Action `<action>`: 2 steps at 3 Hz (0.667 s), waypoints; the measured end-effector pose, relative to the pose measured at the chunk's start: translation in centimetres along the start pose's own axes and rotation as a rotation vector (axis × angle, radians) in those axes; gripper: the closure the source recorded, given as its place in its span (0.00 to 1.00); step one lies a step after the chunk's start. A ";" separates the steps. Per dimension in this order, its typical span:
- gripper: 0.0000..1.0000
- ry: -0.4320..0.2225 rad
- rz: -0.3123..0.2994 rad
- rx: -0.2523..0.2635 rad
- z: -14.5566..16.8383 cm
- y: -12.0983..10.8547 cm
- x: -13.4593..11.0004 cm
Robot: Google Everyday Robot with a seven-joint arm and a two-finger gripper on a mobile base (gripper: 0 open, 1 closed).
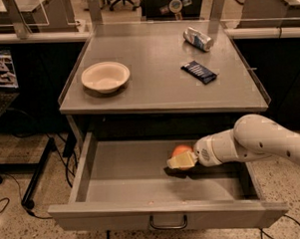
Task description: Place orange into top drawer
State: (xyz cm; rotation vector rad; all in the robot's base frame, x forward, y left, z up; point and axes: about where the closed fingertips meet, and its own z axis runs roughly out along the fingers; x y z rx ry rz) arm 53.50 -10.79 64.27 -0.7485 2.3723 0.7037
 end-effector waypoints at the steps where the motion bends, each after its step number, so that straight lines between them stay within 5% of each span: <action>1: 0.00 0.000 0.000 0.000 0.0 0.0 0.0; 2: 0.00 0.000 0.000 0.000 0.0 0.0 0.0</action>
Offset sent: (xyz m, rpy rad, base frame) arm 0.0000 0.0000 0.0000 0.0000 0.0000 0.0000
